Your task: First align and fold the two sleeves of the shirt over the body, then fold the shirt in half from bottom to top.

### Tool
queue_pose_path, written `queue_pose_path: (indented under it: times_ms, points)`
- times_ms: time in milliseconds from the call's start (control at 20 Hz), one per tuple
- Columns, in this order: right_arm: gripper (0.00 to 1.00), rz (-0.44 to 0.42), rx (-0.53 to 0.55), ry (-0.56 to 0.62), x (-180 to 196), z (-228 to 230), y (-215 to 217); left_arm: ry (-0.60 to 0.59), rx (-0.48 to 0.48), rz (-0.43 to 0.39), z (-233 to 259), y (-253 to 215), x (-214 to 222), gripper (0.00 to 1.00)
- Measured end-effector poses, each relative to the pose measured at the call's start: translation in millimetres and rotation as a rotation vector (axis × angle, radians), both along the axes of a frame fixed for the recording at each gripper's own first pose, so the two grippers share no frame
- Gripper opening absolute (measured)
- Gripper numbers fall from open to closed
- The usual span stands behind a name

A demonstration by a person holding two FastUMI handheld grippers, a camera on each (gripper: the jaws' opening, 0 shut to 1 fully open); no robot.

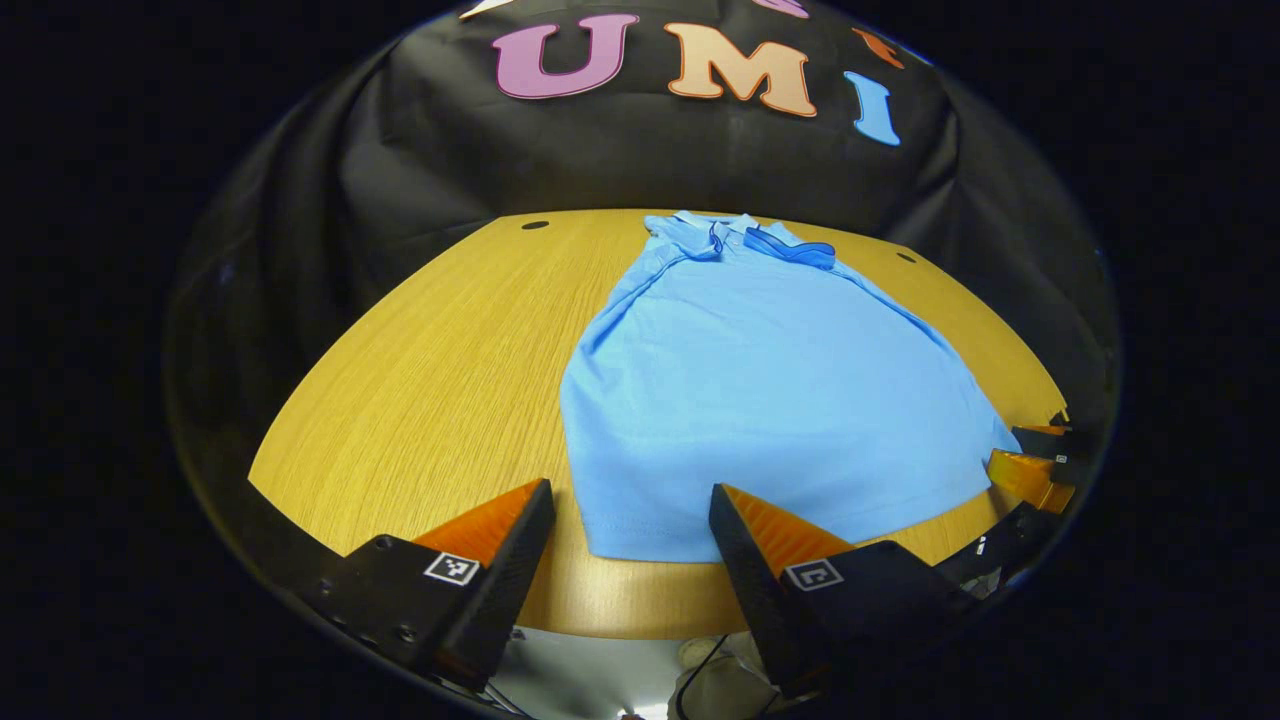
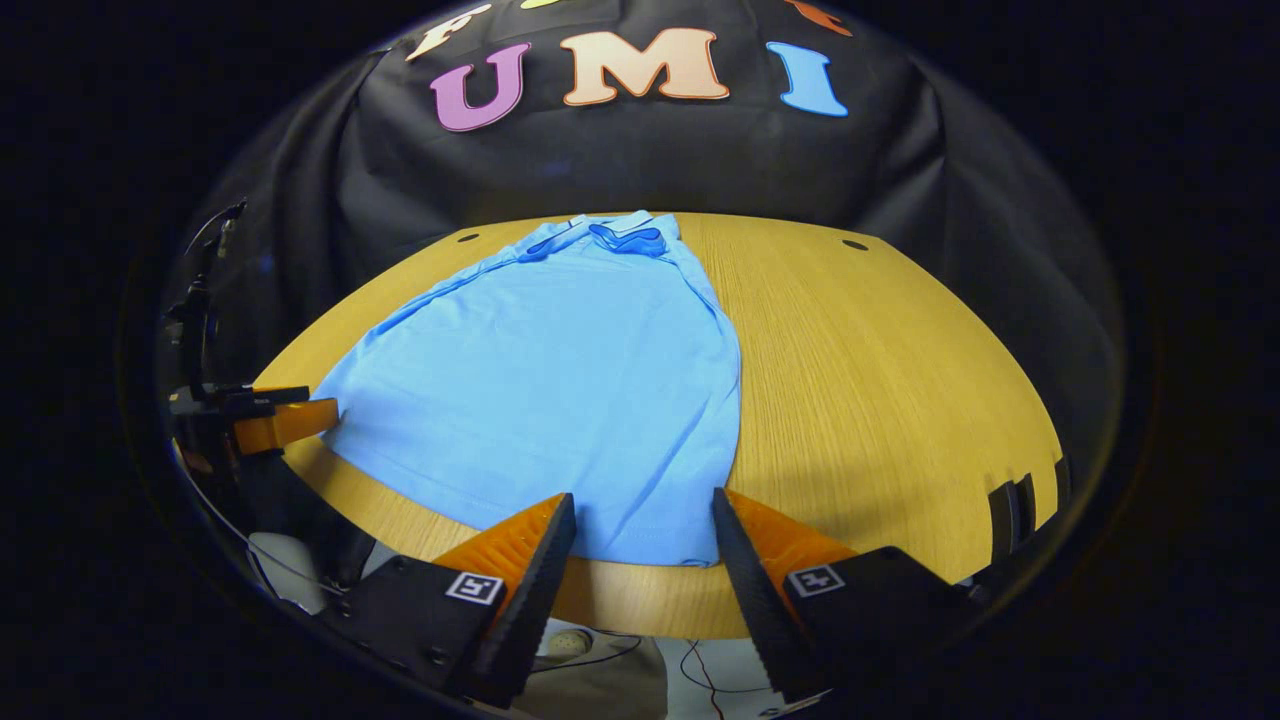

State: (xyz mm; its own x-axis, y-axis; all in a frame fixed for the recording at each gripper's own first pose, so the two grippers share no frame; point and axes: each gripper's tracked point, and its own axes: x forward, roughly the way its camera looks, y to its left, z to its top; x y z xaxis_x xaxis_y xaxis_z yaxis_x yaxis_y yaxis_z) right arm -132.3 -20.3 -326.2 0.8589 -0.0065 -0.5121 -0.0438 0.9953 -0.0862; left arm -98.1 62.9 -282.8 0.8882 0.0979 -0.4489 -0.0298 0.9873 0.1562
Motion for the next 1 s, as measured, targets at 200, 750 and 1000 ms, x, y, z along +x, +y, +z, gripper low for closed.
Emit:
queue_pose_path:
  times_ms: [200, 750, 1000]
  points:
    - [0.45, 0.04, 0.016, 0.008, 0, -2, 18, 0.012, -0.013, -0.054, -4, -16, 1, 0.63]
    - [0.06, 0.042, 0.068, 0.0, 9, 28, 30, 0.01, -0.111, -0.042, 22, -29, 10, 0.0]
    - [0.06, 0.039, 0.085, -0.086, 40, 78, 28, -0.071, -0.144, -0.08, 79, -36, 39, 0.0]
